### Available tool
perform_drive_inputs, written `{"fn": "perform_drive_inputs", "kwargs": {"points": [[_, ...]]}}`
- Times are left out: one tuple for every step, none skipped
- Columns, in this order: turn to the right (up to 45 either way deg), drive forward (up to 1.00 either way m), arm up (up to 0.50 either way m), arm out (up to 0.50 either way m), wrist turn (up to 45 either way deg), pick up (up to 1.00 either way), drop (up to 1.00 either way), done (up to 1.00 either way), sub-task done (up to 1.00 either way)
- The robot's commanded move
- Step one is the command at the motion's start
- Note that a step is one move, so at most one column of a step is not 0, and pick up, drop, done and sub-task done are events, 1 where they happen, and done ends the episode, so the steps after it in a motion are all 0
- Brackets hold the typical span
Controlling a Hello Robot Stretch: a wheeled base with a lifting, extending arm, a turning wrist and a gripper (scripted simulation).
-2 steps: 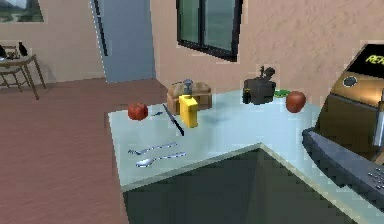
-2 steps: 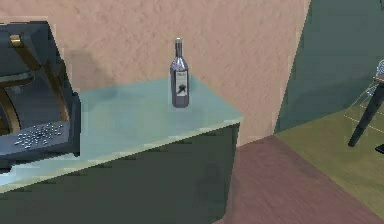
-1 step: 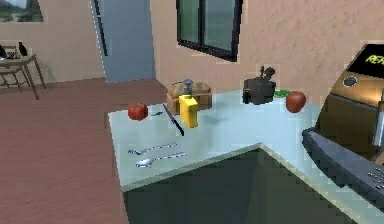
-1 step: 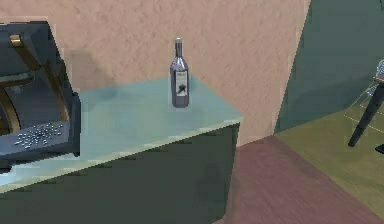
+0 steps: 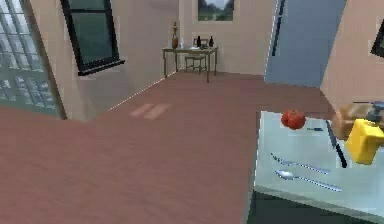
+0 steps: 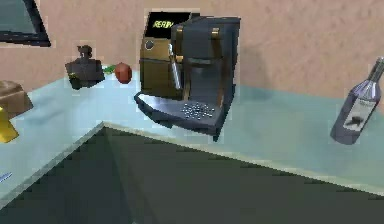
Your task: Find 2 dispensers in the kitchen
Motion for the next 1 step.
{"fn": "perform_drive_inputs", "kwargs": {"points": [[-36.0, 0.00, 0.00, 0.00, 0.0, 0.00, 0.00, 0.00, 0.00]]}}
